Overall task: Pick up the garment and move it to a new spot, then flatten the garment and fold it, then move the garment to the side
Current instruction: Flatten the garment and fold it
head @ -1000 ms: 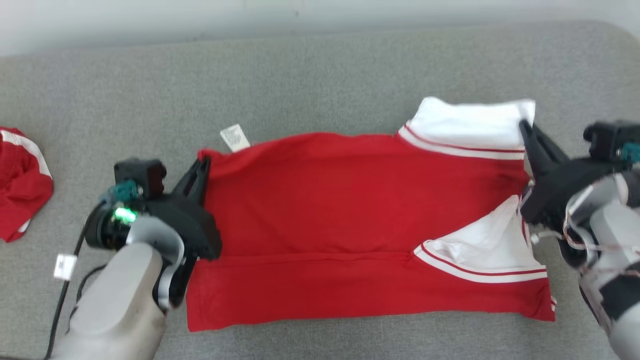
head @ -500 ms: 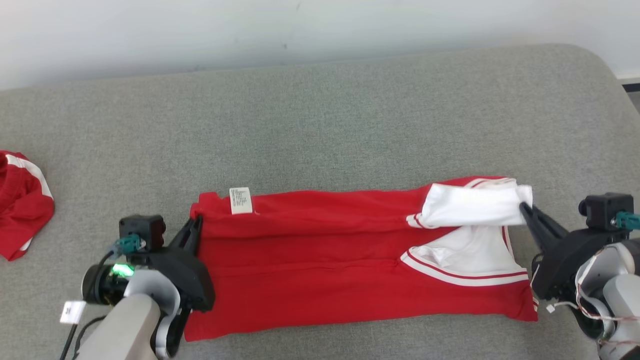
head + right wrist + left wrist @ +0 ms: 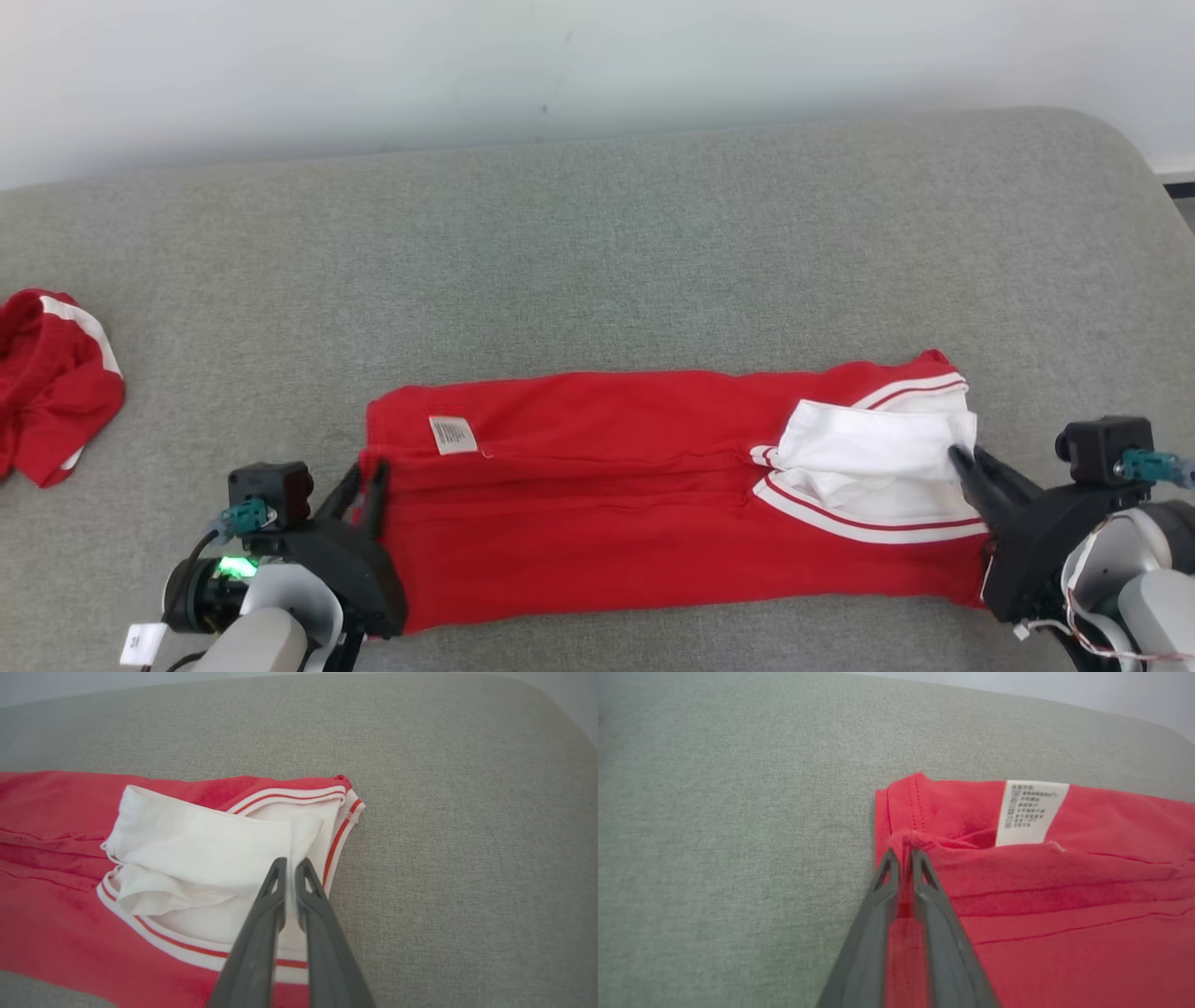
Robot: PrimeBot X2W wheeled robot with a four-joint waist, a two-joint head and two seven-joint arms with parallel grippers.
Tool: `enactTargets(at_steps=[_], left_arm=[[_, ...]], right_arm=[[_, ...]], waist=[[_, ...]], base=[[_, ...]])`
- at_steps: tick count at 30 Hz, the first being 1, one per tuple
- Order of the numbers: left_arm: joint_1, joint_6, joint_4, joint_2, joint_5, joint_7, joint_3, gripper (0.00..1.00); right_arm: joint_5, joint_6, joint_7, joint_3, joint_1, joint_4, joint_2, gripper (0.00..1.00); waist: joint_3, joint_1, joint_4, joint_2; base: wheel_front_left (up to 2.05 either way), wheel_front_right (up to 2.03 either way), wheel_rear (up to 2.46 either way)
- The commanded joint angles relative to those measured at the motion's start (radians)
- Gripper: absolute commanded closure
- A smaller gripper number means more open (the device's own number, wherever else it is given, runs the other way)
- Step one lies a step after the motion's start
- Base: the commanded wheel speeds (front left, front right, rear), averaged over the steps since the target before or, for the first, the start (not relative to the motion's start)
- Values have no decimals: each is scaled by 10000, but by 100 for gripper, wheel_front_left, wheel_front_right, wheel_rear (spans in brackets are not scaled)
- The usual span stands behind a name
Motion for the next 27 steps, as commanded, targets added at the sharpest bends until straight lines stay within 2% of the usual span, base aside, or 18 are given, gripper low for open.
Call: enactTargets(at_steps=[1, 9, 13, 15, 18, 20, 27], left_arm=[[186, 30, -21, 24, -25, -90, -9, 0], [915, 166, -429, -58, -174, -1015, 320, 0], [1473, 104, -1280, -67, 151, -1375, 745, 0], [1804, 135, -2082, -138, 536, -1406, 1282, 0], [2645, 6, -3324, -402, 1331, -1401, 2141, 0], [2900, -51, -3642, -481, 1654, -1393, 2443, 0], [4530, -619, -5046, -1519, 2985, -1390, 4070, 0]], right_arm=[[-110, -28, 110, -49, 235, -71, 43, 0], [8, -28, 735, 154, 1016, -665, -246, 0], [114, -28, 621, -247, 1423, -921, -336, 0], [125, -28, 566, -525, 1634, -1001, -269, 0], [15, -28, 498, -946, 1888, -1097, -142, 0], [4, -28, 510, -1076, 1964, -1141, -66, 0], [-202, -28, 652, -2076, 2110, -1115, 547, 0]], waist=[[-75, 1, 61, 0], [-532, 1, 110, 0], [-763, 1, 157, 0], [-864, 1, 197, 0], [-993, 1, 243, 0], [-1033, 1, 255, 0], [-1282, 1, 296, 0]], base=[[0, 0, 0], [0, 0, 0], [0, 0, 0], [0, 0, 0], [0, 0, 0], [0, 0, 0], [0, 0, 0]])
